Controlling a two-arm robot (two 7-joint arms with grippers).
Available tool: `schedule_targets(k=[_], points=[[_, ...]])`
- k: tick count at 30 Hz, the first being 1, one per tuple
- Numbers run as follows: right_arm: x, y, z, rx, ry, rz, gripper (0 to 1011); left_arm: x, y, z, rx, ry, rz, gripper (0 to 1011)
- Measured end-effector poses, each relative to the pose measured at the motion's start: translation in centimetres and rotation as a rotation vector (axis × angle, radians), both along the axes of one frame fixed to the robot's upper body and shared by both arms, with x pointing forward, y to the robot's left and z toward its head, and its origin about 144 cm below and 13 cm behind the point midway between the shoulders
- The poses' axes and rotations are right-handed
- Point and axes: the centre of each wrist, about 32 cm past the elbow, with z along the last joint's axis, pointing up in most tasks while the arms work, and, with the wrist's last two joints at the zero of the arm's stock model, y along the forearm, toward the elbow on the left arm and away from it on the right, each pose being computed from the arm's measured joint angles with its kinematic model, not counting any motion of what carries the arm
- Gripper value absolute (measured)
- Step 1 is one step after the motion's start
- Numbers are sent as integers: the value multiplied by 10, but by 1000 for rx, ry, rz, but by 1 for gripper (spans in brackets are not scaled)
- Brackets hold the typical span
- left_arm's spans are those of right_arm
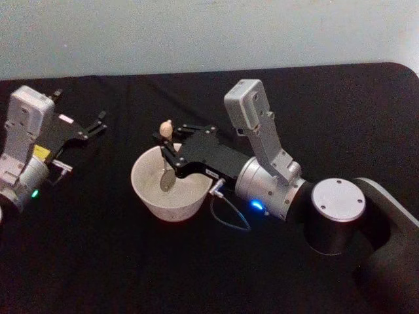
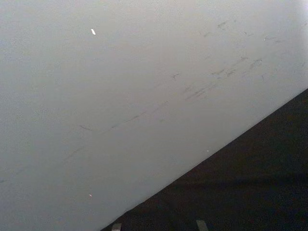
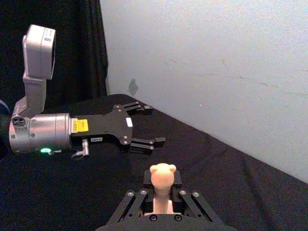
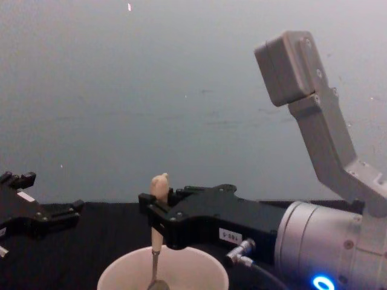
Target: Pick up the stirring spoon with one hand, stir inside the cup, then place it back in its original position.
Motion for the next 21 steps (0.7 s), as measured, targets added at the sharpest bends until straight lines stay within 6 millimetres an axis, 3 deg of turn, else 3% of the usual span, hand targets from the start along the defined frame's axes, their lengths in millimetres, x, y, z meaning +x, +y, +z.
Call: schedule_targets(k=[21], points=[[4,-14,2,-13,-16,-33,199,0,0,0,0,0,0,1001]])
